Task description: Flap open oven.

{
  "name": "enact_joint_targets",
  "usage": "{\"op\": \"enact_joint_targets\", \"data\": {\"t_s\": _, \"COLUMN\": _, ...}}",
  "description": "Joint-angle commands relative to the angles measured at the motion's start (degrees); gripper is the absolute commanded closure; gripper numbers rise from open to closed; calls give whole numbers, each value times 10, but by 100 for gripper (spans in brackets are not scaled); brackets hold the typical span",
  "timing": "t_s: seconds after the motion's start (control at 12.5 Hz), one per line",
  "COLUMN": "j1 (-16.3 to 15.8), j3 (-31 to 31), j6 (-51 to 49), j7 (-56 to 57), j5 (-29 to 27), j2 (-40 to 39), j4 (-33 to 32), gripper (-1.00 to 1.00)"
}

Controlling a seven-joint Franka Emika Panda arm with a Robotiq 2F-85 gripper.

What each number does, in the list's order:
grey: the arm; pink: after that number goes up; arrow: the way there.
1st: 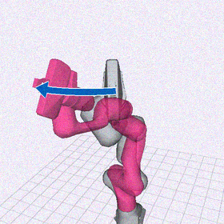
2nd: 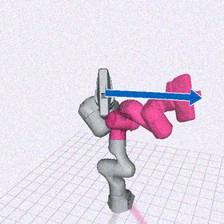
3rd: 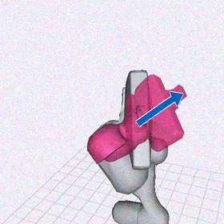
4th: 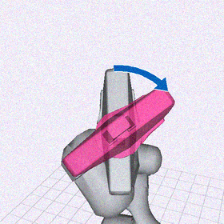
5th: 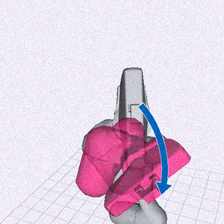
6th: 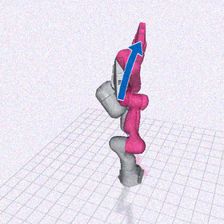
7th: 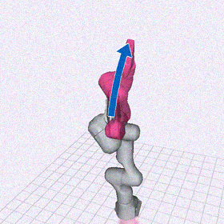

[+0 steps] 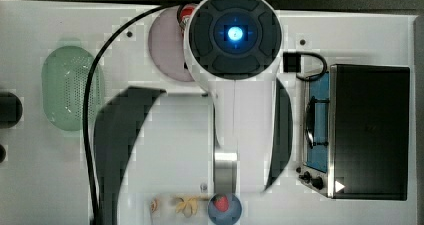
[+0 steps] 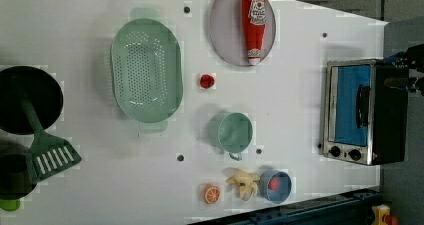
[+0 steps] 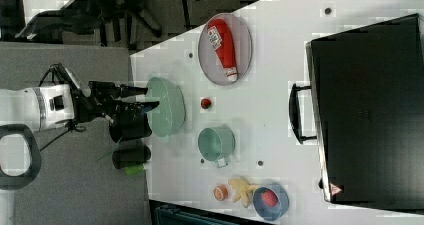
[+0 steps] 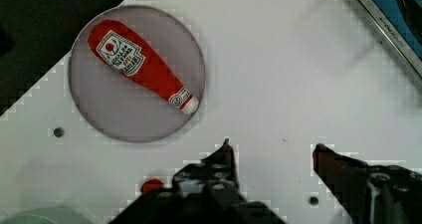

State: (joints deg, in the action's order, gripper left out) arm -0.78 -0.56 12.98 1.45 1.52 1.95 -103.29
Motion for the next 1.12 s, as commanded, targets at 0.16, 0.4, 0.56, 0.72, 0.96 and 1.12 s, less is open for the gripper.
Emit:
{"op": "enact_joint_targets", "data": {"t_s": 0.16, "j1": 26, "j3": -14, "j6": -94, "j7": -60, "j5": -11, "j2": 229, "j4": -148, "gripper": -80}}
{"op": "enact_joint_targets", "data": {"t_s": 0.4, "j1": 26, "j3": -14, "j6": -94, "j7": -60, "j5": -11, "j2": 229, "j4": -149, "gripper": -100}}
{"op": "enact_joint_targets", "data": {"t_s": 0.56, "j1": 26, "j3": -15, "j6": -94, "j7": -60, "j5": -11, "j2": 229, "j4": -149, "gripper": -65}}
{"op": "enact_joint_targets", "data": {"t_s": 0.72, "j1": 26, "j3": -16, "j6": -92, "j7": -60, "j5": -11, "j2": 227, "j4": -149, "gripper": -14}}
{"op": "enact_joint_targets", "data": {"t_s": 0.96, "j1": 27, "j3": -28, "j6": -90, "j7": -59, "j5": -11, "j2": 211, "j4": -153, "gripper": 56}}
{"op": "enact_joint_targets", "data": {"t_s": 1.12, "j1": 27, "j3": -44, "j6": -89, "j7": -48, "j5": -10, "j2": 193, "j4": -160, "gripper": 65}}
